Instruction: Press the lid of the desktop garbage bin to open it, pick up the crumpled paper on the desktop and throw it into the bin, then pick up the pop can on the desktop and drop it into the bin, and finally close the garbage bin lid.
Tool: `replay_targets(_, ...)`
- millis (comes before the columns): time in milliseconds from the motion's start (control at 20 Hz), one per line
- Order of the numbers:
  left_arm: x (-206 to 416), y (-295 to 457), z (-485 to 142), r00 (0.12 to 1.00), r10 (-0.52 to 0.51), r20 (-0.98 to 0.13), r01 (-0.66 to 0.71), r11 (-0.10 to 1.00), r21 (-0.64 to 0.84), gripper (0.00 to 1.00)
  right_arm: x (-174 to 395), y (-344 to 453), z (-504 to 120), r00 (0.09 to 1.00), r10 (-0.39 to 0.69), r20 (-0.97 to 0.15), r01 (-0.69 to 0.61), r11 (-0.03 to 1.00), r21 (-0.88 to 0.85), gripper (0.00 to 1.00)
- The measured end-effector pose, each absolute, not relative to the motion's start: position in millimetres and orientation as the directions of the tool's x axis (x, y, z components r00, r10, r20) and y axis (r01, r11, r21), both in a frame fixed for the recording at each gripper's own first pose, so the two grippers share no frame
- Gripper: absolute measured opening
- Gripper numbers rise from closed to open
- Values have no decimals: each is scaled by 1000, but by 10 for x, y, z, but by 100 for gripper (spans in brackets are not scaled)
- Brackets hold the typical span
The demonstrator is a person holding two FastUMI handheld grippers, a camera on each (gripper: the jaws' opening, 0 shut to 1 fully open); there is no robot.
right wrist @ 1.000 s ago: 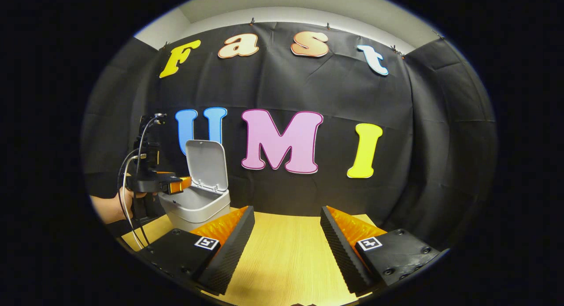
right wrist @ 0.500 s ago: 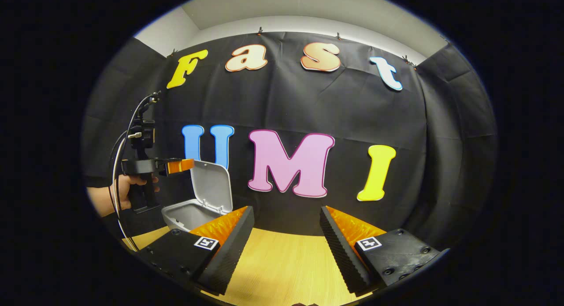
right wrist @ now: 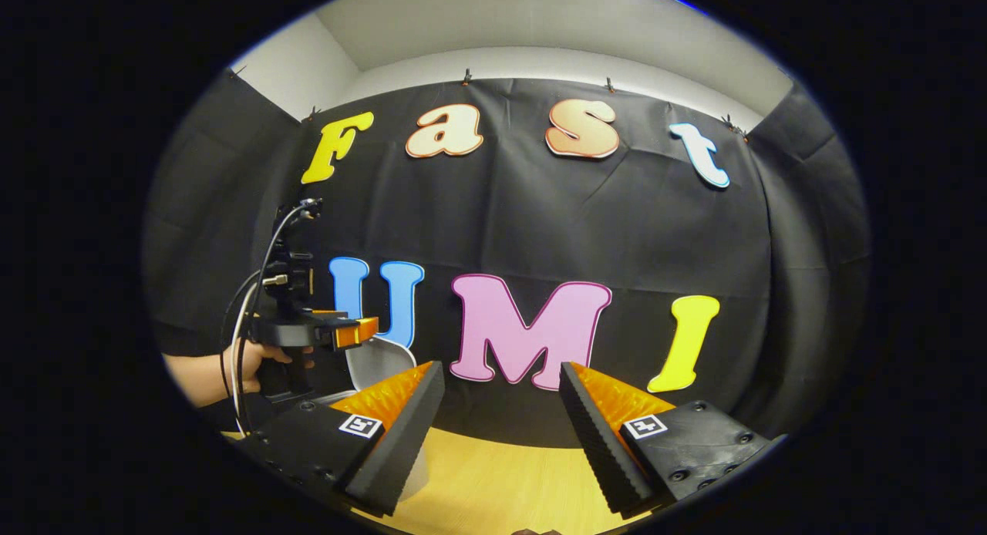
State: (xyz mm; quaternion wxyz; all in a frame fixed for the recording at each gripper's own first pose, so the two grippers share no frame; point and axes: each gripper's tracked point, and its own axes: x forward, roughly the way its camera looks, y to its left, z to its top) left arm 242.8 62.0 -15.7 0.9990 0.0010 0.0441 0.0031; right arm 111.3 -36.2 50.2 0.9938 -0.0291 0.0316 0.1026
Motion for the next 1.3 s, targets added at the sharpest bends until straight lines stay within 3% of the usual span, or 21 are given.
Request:
replay_targets(200,2701,632,-212,995,-22,-95,26,999,38,94,1114,-401,482,979,194,-61,-199,975,-97,97)
replay_targets(550,2783,502,-554,974,-46,-220,61,996,61,97,1026,-439,174,978,165,-130,-173,983,-57,97)
replay_targets(750,2498,516,-595,959,-40,-280,58,997,58,97,1006,-445,111,977,159,-140,-164,986,-31,98)
replay_targets(1300,1298,584,-1133,953,14,-302,-11,1000,11,96,835,-455,8,975,150,-161,-150,989,12,97)
